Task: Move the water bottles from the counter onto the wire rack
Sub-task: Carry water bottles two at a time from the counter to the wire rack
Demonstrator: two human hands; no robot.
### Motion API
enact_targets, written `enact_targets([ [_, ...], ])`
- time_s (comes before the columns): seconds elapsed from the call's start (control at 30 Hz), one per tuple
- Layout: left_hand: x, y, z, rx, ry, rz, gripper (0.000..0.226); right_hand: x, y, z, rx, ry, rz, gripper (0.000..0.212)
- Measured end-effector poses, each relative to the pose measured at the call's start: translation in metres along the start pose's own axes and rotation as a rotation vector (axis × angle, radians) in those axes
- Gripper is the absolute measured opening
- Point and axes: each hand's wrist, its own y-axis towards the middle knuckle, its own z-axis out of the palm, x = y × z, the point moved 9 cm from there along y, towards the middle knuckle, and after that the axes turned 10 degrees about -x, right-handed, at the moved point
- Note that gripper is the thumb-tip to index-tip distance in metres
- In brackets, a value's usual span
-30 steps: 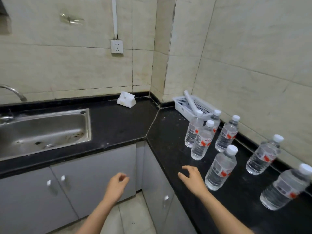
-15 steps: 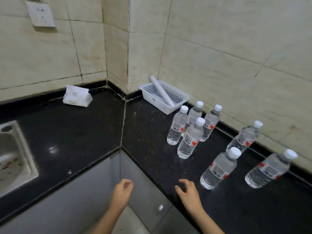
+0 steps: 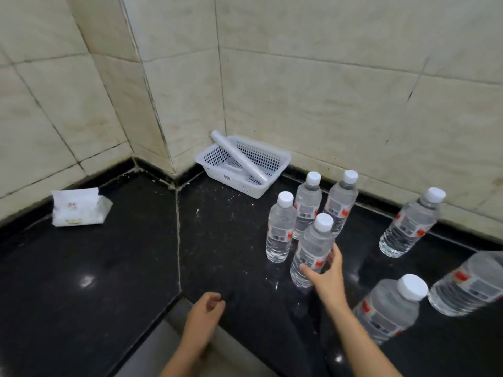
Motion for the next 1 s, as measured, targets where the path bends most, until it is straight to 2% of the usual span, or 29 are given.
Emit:
enact_targets([
  [0.1,-0.020,0.015,0.019,0.018,-0.037,0.012,0.020,0.003,0.014,0.008,0.007,0.042,0.004,0.077],
  [0.23,-0.049,0.029,0.062,0.126,-0.007,0.059,0.061,-0.009,0.015,0.008,0.015,0.011,0.061,0.072],
  [0.33,-0.088,0.047,0.091,0.211,-0.017,0.173,0.087,-0.009,0.020,0.001,-0.002,-0.010,0.087,0.073],
  [0.4,-0.120,0.060,0.105,0.281,-0.059,0.281,0.096,-0.008,0.019,-0.003,-0.025,-0.008,0.103,0.066],
  [0.53,-0.160,0.083,0.130,0.403,-0.131,0.385,0.100,-0.014,0.015,-0.011,-0.101,0.003,0.140,0.067],
  [0.8,-0.147,0.098,0.137,0.486,-0.043,0.281,0.092,-0.016,0.019,-0.011,-0.187,-0.129,0.141,0.066],
  [0.87,-0.142,0.097,0.136,0.546,-0.038,0.304,0.091,-0.009,0.016,-0.002,-0.188,-0.171,0.127,0.069],
  [1.0,-0.128,0.093,0.124,0.623,-0.012,0.352,0.080,-0.005,0.006,-0.004,-0.294,-0.199,0.150,0.072],
])
